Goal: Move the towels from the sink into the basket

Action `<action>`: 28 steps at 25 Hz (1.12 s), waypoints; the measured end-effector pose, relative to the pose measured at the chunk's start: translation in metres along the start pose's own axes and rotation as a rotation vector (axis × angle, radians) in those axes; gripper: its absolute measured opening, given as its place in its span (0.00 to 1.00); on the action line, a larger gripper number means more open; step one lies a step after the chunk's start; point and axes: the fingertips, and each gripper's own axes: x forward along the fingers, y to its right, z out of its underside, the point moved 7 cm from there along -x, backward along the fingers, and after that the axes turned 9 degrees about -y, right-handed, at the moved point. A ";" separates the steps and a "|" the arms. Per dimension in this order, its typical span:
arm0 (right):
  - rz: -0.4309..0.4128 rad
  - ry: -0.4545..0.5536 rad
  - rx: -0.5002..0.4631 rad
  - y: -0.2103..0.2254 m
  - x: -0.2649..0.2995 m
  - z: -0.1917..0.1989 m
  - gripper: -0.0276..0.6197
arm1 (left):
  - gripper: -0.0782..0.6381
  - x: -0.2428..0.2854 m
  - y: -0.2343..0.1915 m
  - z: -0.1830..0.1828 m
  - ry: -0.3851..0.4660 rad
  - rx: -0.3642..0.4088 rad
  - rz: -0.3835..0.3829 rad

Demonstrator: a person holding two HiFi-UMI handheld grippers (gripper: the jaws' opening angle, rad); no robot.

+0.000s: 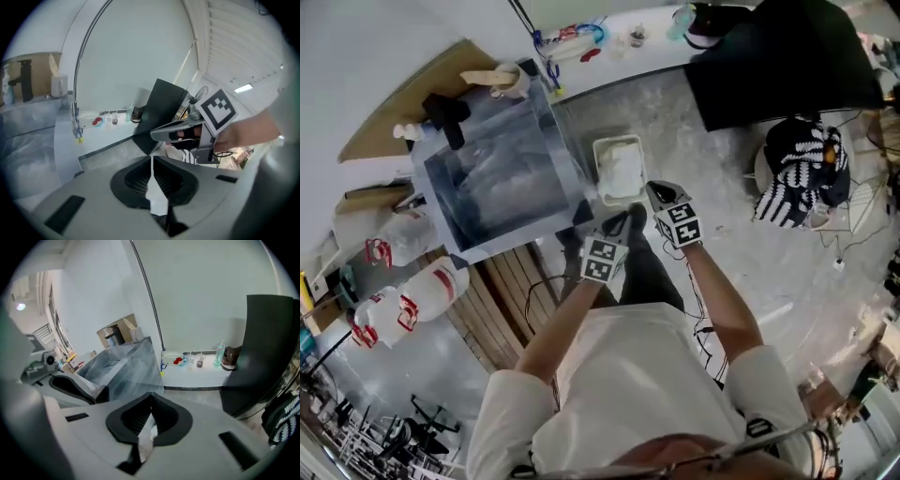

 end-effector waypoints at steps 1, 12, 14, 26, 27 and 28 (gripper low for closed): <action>0.005 0.006 0.002 -0.005 -0.010 -0.007 0.05 | 0.13 -0.011 0.002 -0.007 0.004 0.006 0.007; 0.047 0.142 -0.029 -0.054 -0.115 -0.088 0.05 | 0.13 -0.127 0.002 -0.072 0.112 0.067 0.014; 0.052 0.180 -0.045 -0.064 -0.132 -0.101 0.05 | 0.13 -0.150 -0.002 -0.079 0.144 0.070 0.006; 0.095 0.412 -0.106 -0.114 -0.233 -0.164 0.05 | 0.13 -0.275 -0.027 -0.125 0.391 0.062 -0.097; 0.098 0.429 -0.115 -0.119 -0.241 -0.168 0.05 | 0.13 -0.283 -0.028 -0.129 0.409 0.067 -0.103; 0.102 0.444 -0.128 -0.123 -0.247 -0.172 0.05 | 0.13 -0.291 -0.029 -0.132 0.426 0.072 -0.108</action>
